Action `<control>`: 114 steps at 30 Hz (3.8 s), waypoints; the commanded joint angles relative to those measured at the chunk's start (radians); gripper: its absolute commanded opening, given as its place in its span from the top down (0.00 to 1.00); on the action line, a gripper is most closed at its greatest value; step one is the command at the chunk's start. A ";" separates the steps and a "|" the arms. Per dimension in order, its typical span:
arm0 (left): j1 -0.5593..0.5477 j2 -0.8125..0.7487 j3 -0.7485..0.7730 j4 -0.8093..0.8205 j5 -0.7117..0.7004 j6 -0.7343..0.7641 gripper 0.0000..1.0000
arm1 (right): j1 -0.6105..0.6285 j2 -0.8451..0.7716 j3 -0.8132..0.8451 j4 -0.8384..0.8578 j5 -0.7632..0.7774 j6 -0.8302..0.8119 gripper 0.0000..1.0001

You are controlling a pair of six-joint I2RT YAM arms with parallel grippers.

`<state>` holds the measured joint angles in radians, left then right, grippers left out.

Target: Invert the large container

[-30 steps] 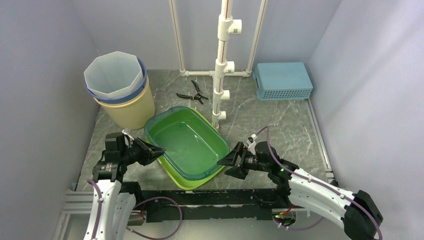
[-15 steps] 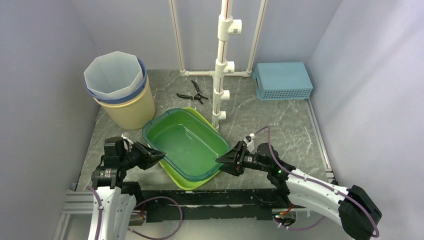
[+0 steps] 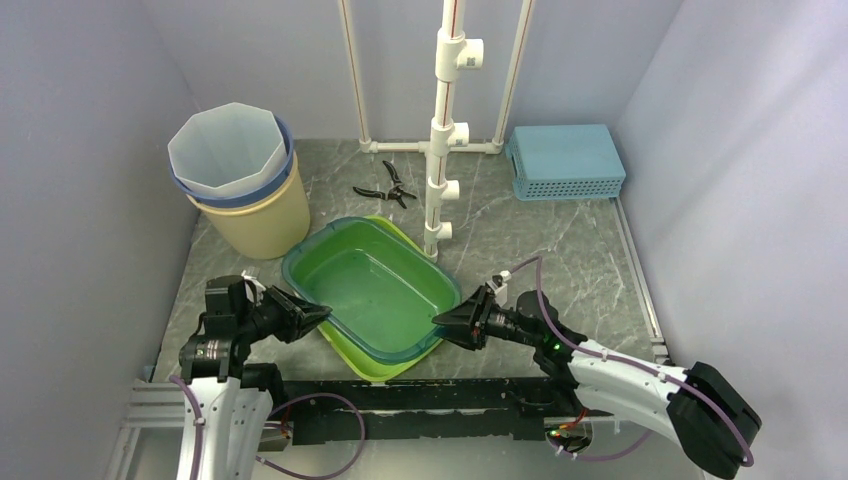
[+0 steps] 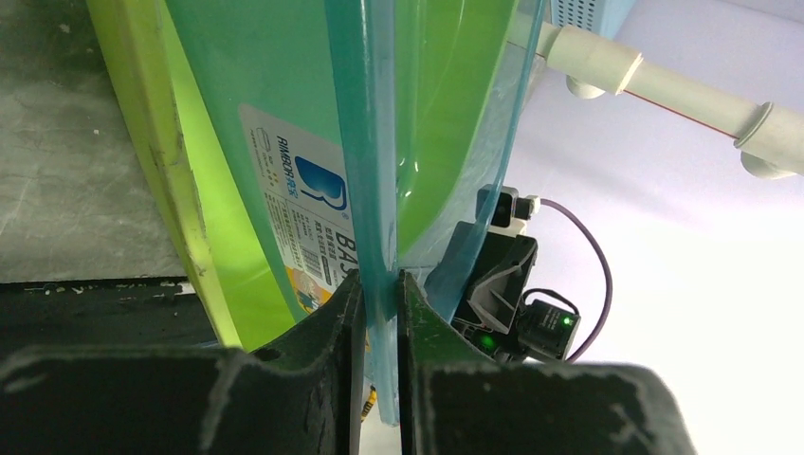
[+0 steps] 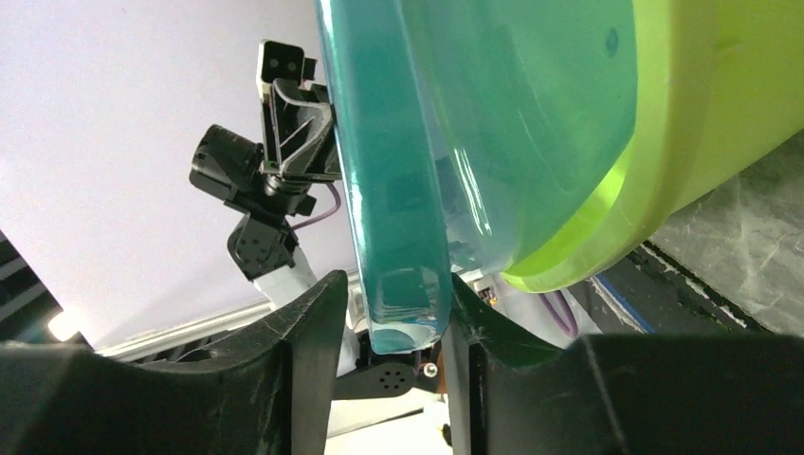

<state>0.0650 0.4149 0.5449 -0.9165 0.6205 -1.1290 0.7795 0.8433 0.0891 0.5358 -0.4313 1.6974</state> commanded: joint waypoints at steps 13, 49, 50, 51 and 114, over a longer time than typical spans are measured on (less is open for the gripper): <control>-0.002 -0.061 0.086 -0.107 0.078 0.065 0.97 | -0.003 0.046 0.053 0.108 0.019 0.014 0.79; -0.001 0.114 0.403 -0.320 -0.237 0.350 0.16 | -0.003 -0.376 0.506 -0.961 0.126 -0.490 1.00; -0.002 0.119 0.411 -0.320 -0.240 0.354 0.16 | -0.003 -0.378 0.535 -1.001 0.122 -0.518 1.00; -0.002 0.124 0.419 -0.317 -0.240 0.355 0.16 | -0.003 -0.378 0.565 -1.044 0.125 -0.553 1.00; -0.001 0.174 0.209 -0.142 -0.018 0.338 0.15 | 0.002 -0.003 1.767 -1.737 0.916 -1.050 1.00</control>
<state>0.0643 0.5873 0.7586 -1.0950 0.5793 -0.8009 0.7795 0.8444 1.7657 -1.1885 0.4103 0.7155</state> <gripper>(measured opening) 0.847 0.025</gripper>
